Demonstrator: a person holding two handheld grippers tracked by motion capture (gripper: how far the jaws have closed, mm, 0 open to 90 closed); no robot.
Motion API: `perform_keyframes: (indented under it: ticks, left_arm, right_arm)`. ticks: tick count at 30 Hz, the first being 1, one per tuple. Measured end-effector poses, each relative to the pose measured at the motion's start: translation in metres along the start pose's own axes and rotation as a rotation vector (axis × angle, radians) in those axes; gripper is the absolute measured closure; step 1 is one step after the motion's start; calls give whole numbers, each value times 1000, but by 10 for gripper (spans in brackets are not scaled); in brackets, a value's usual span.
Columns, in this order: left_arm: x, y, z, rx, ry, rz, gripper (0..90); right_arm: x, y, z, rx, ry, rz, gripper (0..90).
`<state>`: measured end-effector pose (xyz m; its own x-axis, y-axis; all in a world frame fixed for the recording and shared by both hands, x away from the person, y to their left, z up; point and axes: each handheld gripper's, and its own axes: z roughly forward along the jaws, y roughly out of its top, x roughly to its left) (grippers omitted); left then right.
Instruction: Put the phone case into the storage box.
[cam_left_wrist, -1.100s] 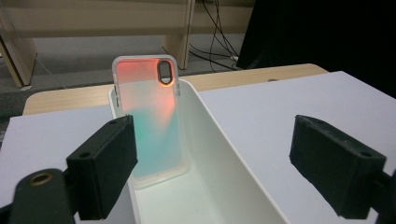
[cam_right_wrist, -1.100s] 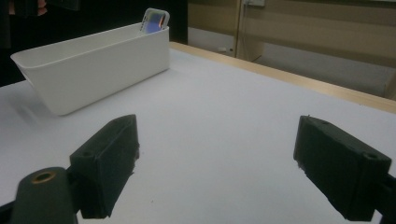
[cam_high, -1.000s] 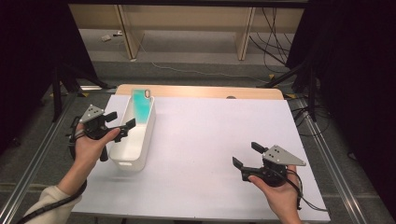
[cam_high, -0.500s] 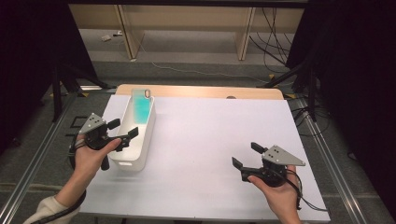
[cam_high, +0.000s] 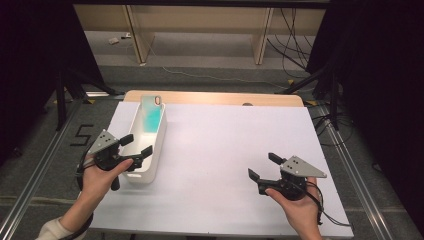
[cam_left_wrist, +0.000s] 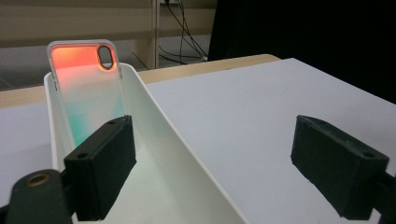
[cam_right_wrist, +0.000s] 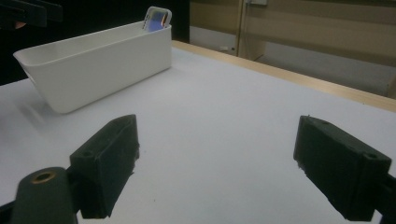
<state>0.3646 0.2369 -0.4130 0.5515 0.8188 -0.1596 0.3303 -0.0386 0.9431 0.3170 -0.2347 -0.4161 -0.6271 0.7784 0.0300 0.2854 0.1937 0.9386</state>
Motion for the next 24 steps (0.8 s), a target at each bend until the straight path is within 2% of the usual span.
perform_keyframes:
  ticks: [9, 11, 12, 13, 15, 24]
  left_arm:
    - [-8, -5, -4, -7, -23, 22, 128]
    - [-10, -6, -5, -10, -27, 27, 129]
    - [-11, -7, -6, -8, -29, 33, 129]
    - [-11, -7, -6, -6, -29, 39, 129]
    - [-13, -9, -6, -5, -32, 44, 129]
    - [-17, -15, -5, 2, -48, 45, 130]
  right_arm:
    - [0, 0, 0, -7, 1, -8, 153]
    - [0, -1, 2, -23, 12, -3, 153]
    - [0, 0, 0, -5, 1, -12, 153]
    - [0, 0, 1, -10, -1, -12, 153]
    - [1, -1, 2, -22, 12, -4, 153]
    - [1, -1, 3, -20, 12, -3, 153]
